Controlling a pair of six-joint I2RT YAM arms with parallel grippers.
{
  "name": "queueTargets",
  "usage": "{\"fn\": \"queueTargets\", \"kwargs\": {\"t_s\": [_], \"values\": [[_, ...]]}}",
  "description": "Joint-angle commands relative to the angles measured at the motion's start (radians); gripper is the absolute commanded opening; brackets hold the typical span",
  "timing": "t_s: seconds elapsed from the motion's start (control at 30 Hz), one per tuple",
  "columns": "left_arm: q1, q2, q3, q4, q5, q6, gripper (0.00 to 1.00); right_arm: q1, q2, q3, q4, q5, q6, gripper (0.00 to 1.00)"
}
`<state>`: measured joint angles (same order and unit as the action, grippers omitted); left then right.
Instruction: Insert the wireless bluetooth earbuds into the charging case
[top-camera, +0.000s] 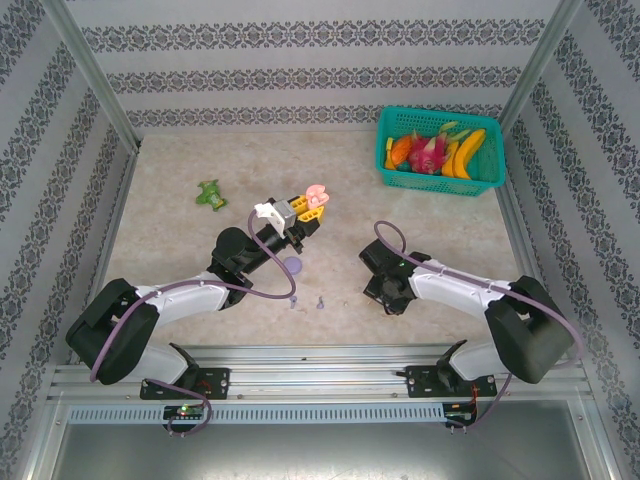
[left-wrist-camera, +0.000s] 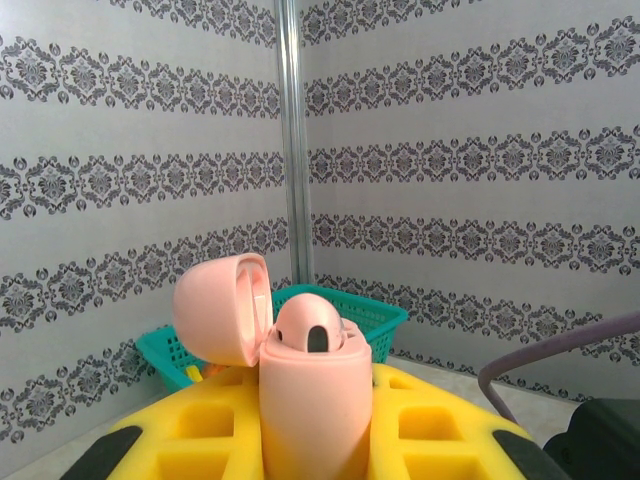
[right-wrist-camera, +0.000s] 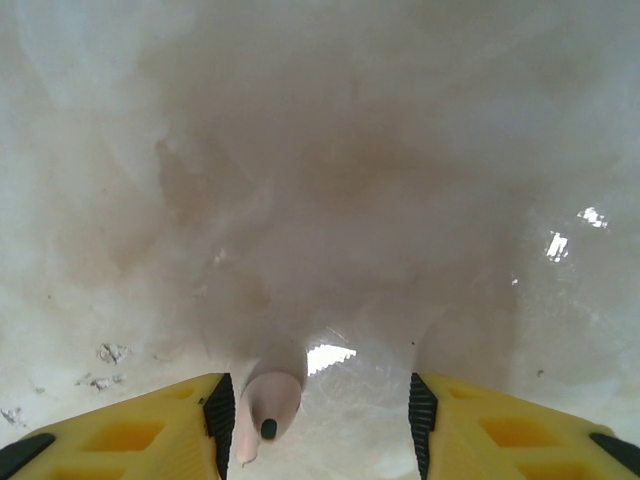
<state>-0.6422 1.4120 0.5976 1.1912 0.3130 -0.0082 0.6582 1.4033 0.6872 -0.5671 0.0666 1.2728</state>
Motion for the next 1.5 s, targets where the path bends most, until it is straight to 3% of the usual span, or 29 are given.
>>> {"fn": "queueTargets", "kwargs": {"t_s": [0.0, 0.6, 1.1, 1.47], "values": [[-0.007, 0.011, 0.018, 0.053, 0.015, -0.015, 0.00, 0.013, 0.018, 0.026, 0.010, 0.031, 0.051, 0.49], [-0.007, 0.010, -0.001, 0.073, 0.003, -0.012, 0.00, 0.037, 0.110, 0.076, 0.013, 0.030, 0.051, 0.37], [-0.007, 0.012, 0.001, 0.076, 0.003, -0.013, 0.00, 0.047, 0.114, 0.075, 0.019, 0.030, 0.024, 0.21], [-0.007, 0.012, 0.008, 0.067, 0.004, -0.019, 0.00, 0.053, 0.194, 0.208, -0.024, 0.051, -0.289, 0.12]]}}
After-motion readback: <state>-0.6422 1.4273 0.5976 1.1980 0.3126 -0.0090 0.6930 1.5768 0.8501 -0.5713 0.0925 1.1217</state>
